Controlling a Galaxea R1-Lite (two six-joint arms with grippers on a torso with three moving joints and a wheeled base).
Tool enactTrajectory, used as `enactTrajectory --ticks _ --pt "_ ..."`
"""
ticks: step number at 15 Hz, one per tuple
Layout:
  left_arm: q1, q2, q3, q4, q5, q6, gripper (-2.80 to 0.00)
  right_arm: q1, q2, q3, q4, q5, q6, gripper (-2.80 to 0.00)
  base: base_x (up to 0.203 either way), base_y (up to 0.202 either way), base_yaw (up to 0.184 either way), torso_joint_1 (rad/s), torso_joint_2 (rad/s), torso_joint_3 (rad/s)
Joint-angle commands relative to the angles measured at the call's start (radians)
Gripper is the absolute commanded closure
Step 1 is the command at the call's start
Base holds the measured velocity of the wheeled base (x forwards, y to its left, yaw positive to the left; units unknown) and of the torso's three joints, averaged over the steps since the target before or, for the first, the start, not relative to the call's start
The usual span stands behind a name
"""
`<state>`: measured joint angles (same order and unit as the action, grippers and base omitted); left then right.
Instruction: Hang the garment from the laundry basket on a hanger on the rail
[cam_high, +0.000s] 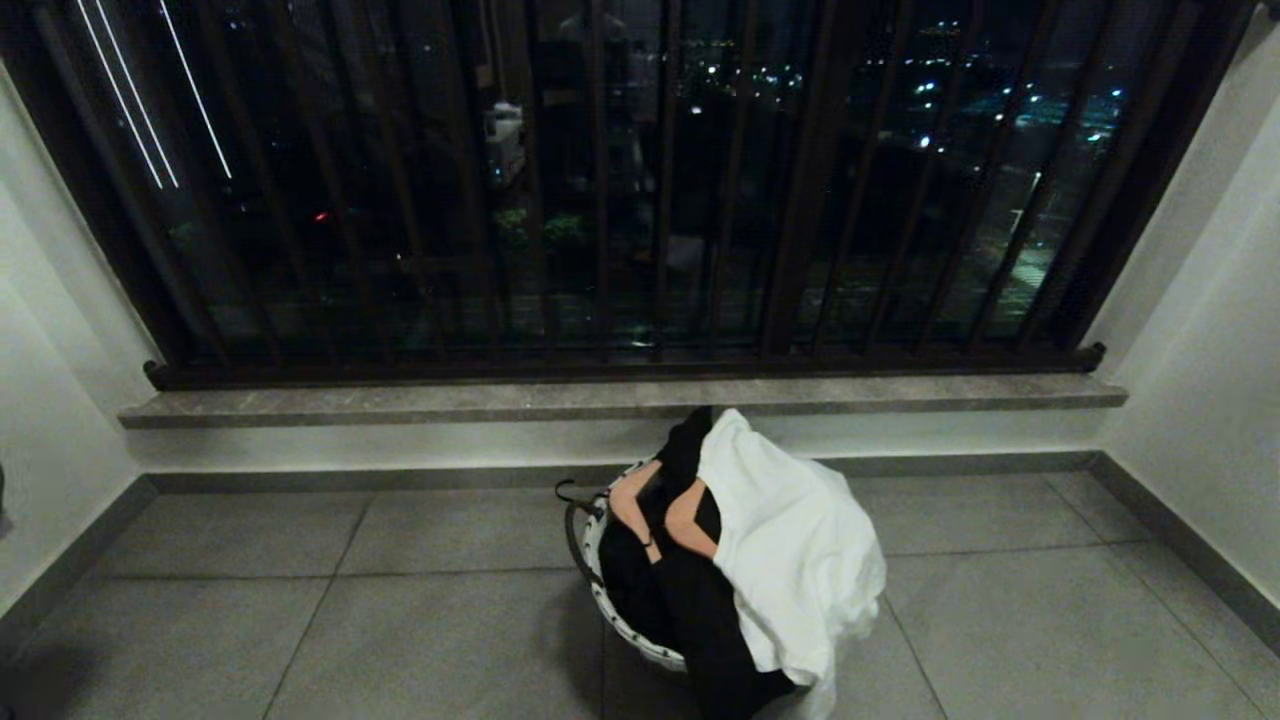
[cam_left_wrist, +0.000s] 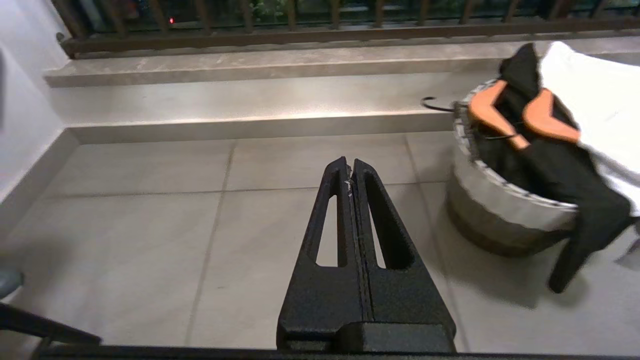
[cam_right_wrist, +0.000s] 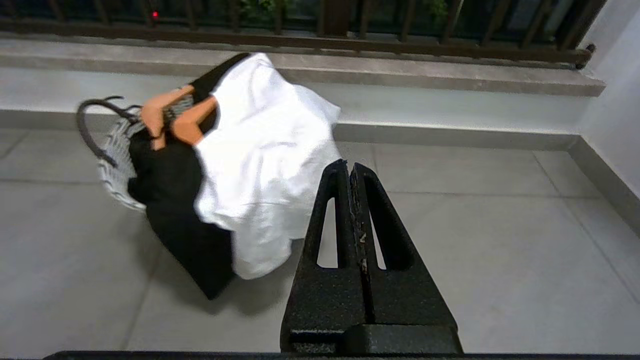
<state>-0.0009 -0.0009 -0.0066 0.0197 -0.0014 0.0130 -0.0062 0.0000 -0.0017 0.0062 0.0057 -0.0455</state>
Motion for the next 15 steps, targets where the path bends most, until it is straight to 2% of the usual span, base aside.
enactTrajectory --ticks 1,6,12,15 --pt "-0.001 0.001 -0.001 0.000 0.000 0.001 0.00 0.000 0.002 0.000 0.000 0.000 0.000 0.00 0.000 0.201 0.006 0.000 0.00 0.002" --pt "0.001 0.001 0.000 -0.001 0.000 -0.001 0.00 0.000 0.002 0.000 0.000 0.000 0.000 0.00 0.000 0.174 -0.003 0.000 0.00 0.004" --pt "-0.001 0.001 -0.001 0.000 0.000 0.001 0.00 0.001 0.002 0.000 0.000 0.000 0.000 0.00 0.001 0.015 0.001 0.003 0.00 0.002" --pt "0.001 0.001 -0.001 0.000 0.000 0.001 0.00 0.000 0.002 0.000 0.000 0.000 0.000 0.00 0.139 0.000 -0.002 0.001 0.01 0.003"
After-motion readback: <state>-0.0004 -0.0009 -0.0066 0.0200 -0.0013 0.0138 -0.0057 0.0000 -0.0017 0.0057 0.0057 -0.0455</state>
